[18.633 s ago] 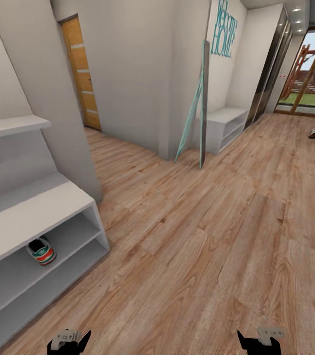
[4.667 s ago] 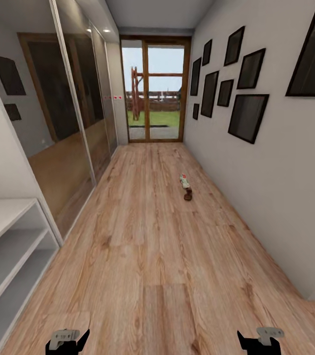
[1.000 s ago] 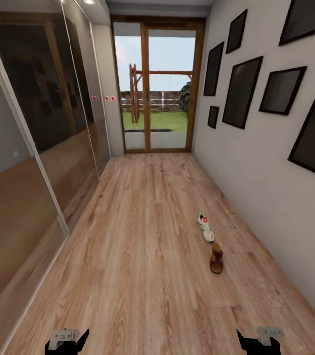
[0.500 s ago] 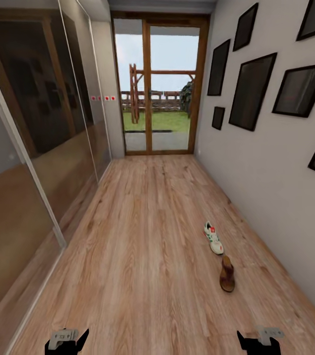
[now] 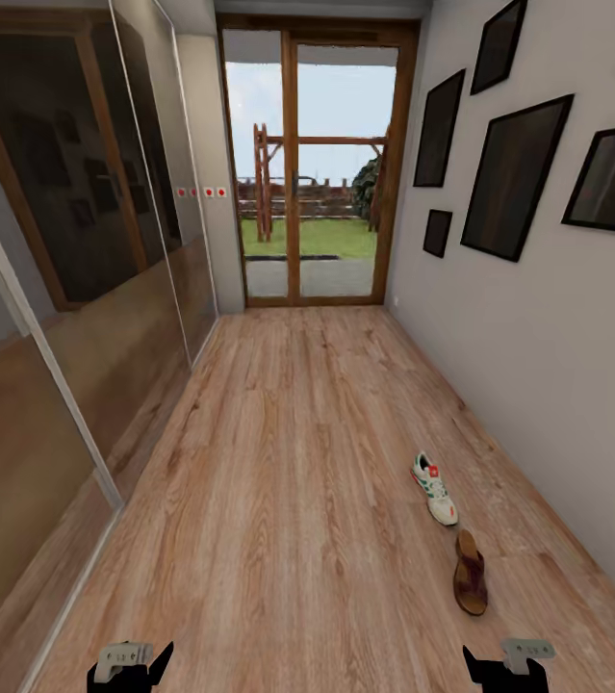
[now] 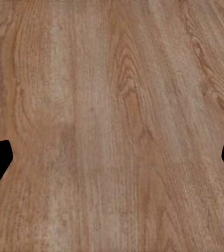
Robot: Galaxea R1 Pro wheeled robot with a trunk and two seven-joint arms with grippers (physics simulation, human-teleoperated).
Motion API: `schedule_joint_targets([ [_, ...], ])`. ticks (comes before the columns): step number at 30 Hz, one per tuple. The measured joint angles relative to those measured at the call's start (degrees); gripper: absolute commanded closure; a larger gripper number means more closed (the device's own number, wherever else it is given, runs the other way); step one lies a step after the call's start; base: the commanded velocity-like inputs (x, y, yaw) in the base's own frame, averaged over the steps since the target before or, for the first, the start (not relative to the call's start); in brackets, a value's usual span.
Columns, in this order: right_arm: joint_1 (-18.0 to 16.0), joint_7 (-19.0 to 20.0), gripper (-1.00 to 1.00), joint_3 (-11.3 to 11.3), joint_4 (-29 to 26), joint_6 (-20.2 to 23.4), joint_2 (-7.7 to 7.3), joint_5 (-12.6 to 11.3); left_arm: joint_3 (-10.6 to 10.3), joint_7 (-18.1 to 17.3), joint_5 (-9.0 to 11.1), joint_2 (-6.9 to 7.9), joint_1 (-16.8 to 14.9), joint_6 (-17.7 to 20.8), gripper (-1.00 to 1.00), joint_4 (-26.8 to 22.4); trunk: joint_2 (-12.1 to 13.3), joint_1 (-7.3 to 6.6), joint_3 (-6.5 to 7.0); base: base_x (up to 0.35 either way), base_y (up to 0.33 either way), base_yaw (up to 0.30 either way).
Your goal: Pick up the two gym shoes and the two sandals from the corridor floor and place them onto the hallstand (shoe rack) in the corridor, making sure they are on the rack and not on the floor. Arrange them so the two gym shoes are next to each other and the two sandals are next to each other.
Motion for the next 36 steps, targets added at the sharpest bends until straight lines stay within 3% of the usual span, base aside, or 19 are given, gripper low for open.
schedule_joint_targets([
  [36, 0.0, 0.0, -1.0, 0.0, 0.0, -0.01, 0.0, 0.0, 0.0, 0.0, 0.0, -0.05, 0.0, 0.0, -1.0, -0.02, 0.0, 0.0, 0.0, 0.337, 0.085, 0.0],
])
